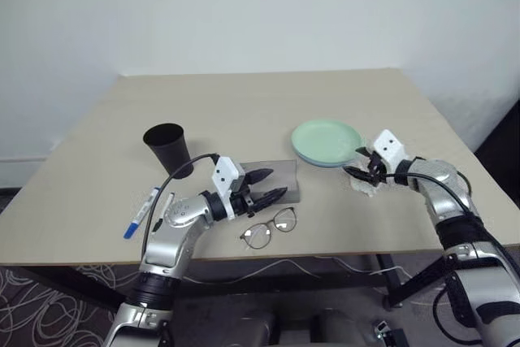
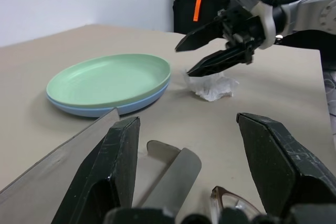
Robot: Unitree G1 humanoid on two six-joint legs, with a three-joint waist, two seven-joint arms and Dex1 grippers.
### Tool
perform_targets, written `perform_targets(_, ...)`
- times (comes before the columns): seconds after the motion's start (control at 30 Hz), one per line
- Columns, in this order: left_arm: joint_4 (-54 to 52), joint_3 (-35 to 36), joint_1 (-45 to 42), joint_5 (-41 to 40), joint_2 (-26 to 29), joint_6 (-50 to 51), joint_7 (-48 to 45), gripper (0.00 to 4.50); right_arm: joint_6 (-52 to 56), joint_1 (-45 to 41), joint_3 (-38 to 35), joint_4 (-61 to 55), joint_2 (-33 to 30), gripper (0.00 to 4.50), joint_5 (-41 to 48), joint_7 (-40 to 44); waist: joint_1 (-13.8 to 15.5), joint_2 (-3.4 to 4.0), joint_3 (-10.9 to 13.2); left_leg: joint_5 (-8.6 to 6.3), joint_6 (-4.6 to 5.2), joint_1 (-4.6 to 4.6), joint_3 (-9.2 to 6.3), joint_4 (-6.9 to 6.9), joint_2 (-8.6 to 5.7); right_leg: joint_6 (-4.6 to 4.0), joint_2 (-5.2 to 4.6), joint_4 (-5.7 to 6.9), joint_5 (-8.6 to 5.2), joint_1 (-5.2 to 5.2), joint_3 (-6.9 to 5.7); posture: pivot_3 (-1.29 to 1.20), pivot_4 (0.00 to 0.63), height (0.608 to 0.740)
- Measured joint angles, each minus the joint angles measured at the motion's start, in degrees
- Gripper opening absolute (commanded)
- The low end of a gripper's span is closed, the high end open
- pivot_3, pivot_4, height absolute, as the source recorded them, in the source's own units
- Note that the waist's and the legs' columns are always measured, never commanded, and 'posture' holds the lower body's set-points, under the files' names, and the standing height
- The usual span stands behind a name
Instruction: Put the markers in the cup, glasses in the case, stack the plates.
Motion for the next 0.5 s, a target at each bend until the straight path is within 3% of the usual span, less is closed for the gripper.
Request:
perform_targets(0.03,0.08,-0.04,-0.15,0.00,-0.11,0.00,-0.08,3.10,2.59,1.07,-0.51,-2.21,-0.28,4.47,0.62,-0.13,0.03,0.00,0.00,0.00,0.00,0.00,-0.01,0.01,0.00,0.00,-0.02,0.00,0.00,0.03,-0.02,0.00,0.000,0.738)
perform_targets(0.3,1.26,-0.37,-1.14,0.09,-0.63,-0.05,-0.64,3.10,18.19,5.13,-0.88,-7.07,-0.46,4.47,2.07,-1.63,0.11,-0.01,0.01,-0.01,0.01,-0.08,0.02,0.09,0.00,0.01,-0.09,-0.04,-0.01,0.04,-0.10,0.00,0.000,0.738)
perform_targets(0.5,1.54,-0.40,-1.15,0.17,-0.66,-0.14,-0.94,3.10,22.19,4.65,-0.40,-6.14,-0.28,4.47,1.90,-3.48,0.12,-0.02,0.01,-0.01,0.01,-0.11,0.01,0.10,0.00,0.02,-0.11,-0.09,-0.02,0.05,-0.14,0.00,0.000,0.738)
